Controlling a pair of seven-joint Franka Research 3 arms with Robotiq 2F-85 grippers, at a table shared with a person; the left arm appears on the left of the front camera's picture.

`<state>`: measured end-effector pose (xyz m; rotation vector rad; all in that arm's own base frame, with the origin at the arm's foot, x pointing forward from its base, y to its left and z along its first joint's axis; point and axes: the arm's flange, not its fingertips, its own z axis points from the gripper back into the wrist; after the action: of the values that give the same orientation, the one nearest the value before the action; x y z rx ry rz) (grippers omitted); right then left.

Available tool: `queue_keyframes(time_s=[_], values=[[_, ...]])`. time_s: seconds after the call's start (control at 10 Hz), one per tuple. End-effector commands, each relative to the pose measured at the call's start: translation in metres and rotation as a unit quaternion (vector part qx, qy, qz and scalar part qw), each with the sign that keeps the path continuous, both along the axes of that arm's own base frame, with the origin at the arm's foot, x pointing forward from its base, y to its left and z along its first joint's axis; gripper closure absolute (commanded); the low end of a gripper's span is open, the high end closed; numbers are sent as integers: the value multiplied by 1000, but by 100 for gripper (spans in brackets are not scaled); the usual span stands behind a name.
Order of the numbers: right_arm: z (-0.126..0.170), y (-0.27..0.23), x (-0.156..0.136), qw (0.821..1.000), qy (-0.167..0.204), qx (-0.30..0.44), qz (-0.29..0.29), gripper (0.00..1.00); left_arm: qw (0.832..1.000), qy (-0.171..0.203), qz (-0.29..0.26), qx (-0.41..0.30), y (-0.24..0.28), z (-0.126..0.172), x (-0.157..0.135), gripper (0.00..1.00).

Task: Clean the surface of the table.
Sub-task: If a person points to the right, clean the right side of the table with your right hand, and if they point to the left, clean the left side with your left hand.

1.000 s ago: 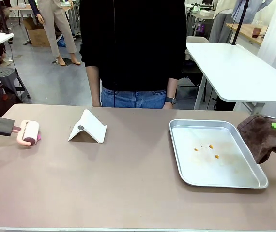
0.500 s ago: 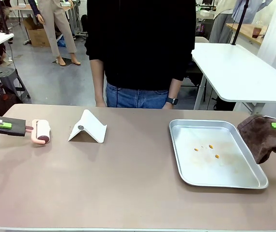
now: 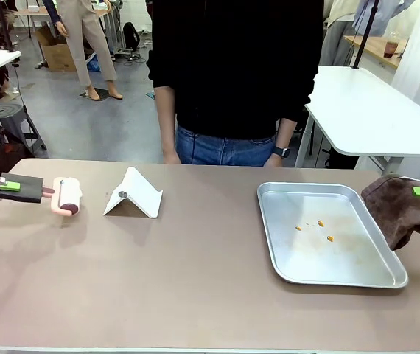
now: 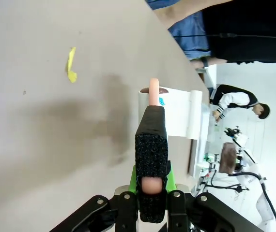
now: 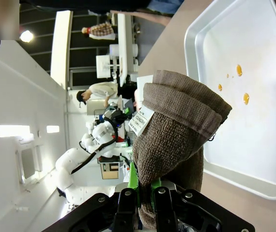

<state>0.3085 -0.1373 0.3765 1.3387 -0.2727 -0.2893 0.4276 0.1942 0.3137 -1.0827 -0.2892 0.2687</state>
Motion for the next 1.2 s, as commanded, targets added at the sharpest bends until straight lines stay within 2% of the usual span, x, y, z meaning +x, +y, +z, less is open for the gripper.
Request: queue_keyframes(time_s=[0.0, 0.2, 0.3, 0.5, 0.7, 1.1], values=[[2, -1, -1, 1000, -3, 1, -1, 100, 999, -21, 7, -46, 17, 26, -6, 78], [2, -1, -1, 1000, -3, 1, -1, 100, 997, -46, 20, -63, 43, 49, -18, 78], [2, -1, -1, 1000, -3, 1, -1, 100, 997, -47, 20, -64, 60, 56, -22, 78], [2, -1, -1, 1000, -3, 1, -1, 100, 998, -45, 39, -28, 102, 58, -29, 78], [2, -1, -1, 1000, -3, 1, -1, 100, 998, -35, 50, 6, 132, 52, -41, 78], [2, -1, -1, 1000, -3, 1, -1, 100, 995, 3, 95, 33, 183, 20, -18, 78]])
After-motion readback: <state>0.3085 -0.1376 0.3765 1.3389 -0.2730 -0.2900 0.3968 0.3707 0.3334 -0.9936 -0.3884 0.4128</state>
